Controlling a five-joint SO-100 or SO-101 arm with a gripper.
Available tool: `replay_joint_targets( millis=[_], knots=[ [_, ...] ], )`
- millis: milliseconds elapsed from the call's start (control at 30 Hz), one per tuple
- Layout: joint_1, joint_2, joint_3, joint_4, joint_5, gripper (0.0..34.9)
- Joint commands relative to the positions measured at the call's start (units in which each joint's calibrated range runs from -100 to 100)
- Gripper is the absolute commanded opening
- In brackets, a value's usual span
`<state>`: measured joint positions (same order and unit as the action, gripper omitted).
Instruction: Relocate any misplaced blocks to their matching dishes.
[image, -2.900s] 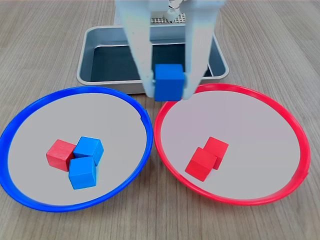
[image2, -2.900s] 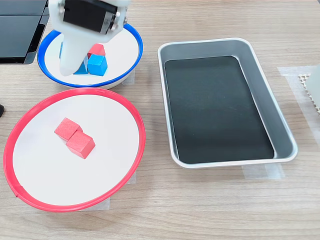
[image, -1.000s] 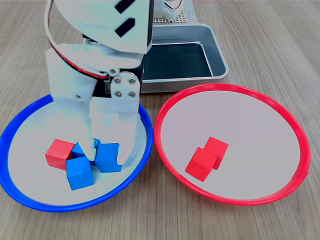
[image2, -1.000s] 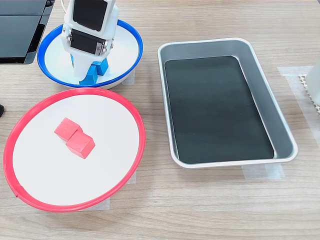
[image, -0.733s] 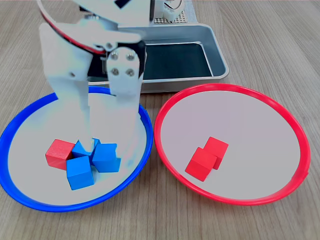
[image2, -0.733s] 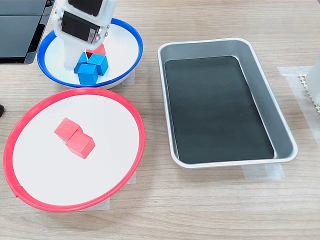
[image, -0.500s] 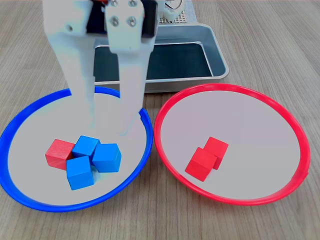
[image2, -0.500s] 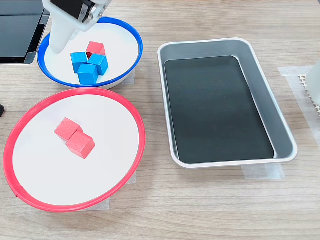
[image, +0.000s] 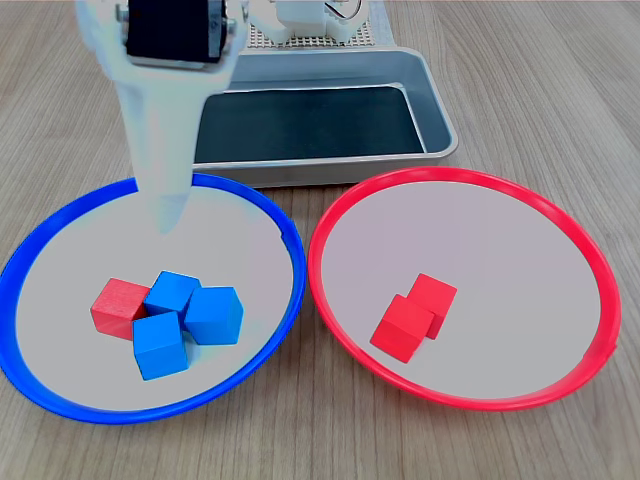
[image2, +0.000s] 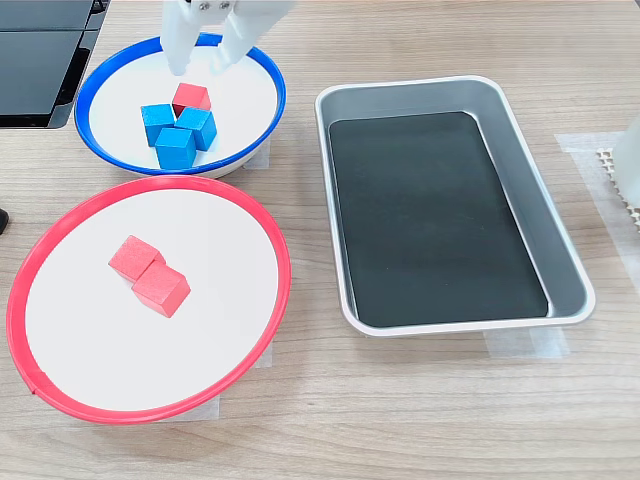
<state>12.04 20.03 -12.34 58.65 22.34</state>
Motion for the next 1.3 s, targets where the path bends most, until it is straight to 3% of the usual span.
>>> replay_joint_targets(
  millis=[0, 333, 567, 1267],
  knots=[
    [1.8, -3.0, -1.5, 0.8, -2.4, 7.5],
    [4.6, 0.1, -3.8, -1.6, -4.1, 10.8],
    [5.0, 3.9, -6.8, -1.6, -6.4, 11.1],
    [4.5, 19.9, -32.1, 11.6, -10.6, 11.6]
  ],
)
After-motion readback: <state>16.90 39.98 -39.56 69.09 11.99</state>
